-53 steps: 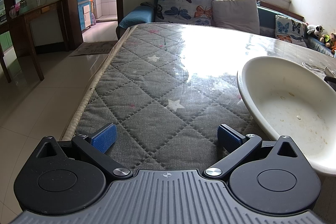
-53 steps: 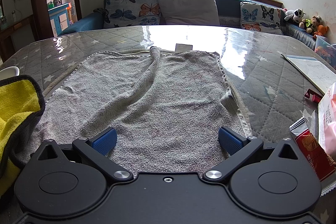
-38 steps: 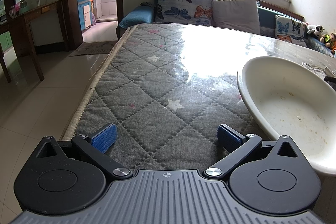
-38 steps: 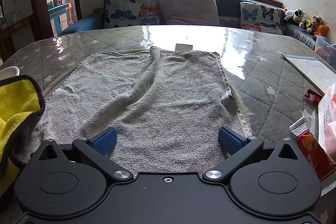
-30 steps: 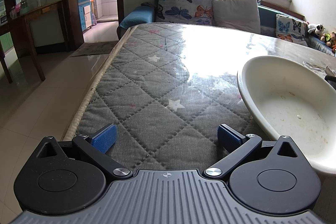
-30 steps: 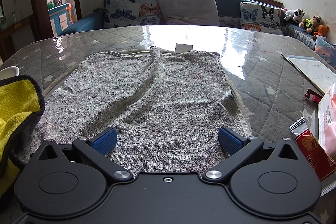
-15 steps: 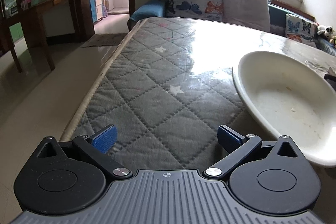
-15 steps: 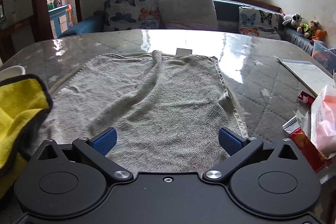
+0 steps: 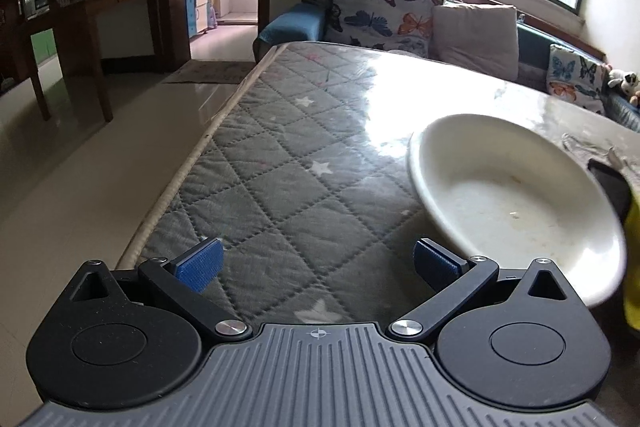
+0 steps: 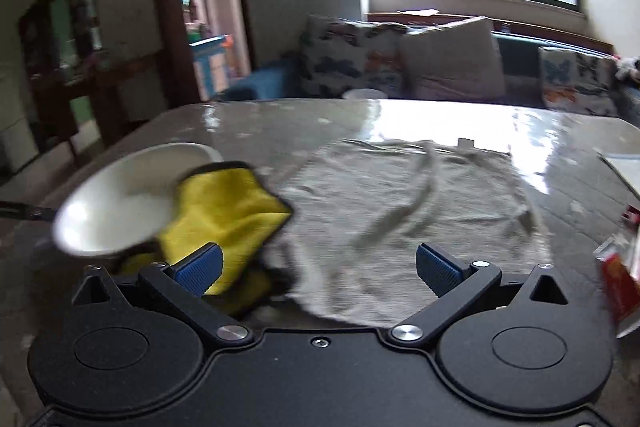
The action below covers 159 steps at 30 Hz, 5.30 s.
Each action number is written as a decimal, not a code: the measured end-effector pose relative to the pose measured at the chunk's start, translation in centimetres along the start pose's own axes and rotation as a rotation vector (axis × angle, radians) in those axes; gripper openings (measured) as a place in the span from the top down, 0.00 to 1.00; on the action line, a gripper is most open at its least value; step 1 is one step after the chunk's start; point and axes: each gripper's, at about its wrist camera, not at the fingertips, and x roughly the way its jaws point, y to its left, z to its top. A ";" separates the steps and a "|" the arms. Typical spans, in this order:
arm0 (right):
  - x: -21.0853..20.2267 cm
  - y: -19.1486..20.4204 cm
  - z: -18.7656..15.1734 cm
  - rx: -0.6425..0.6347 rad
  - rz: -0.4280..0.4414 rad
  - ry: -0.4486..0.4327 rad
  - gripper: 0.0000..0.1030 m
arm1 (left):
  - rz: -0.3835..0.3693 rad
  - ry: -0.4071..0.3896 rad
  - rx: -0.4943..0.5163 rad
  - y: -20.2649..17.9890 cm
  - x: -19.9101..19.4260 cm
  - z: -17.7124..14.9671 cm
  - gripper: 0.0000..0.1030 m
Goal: Clean bowl
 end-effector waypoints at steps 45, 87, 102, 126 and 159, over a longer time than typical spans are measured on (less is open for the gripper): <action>5.5 9.1 -1.9 -0.206 0.051 0.137 0.58 | -0.113 0.194 -0.215 -8.0 0.9 -1.0 0.13; 4.1 8.7 -2.1 -0.150 0.093 0.096 0.78 | -0.068 0.199 -0.234 -8.6 0.8 -0.9 0.71; 3.4 9.9 -2.7 -0.166 0.159 0.099 0.79 | -0.101 0.246 -0.142 -6.7 1.0 -0.3 0.71; 6.8 9.8 -1.5 -0.195 0.132 0.099 0.79 | -0.216 0.342 0.190 -5.1 2.8 1.7 0.63; 7.6 10.3 -1.4 -0.253 0.101 0.079 0.79 | -0.138 0.355 0.152 -6.1 2.8 1.8 0.54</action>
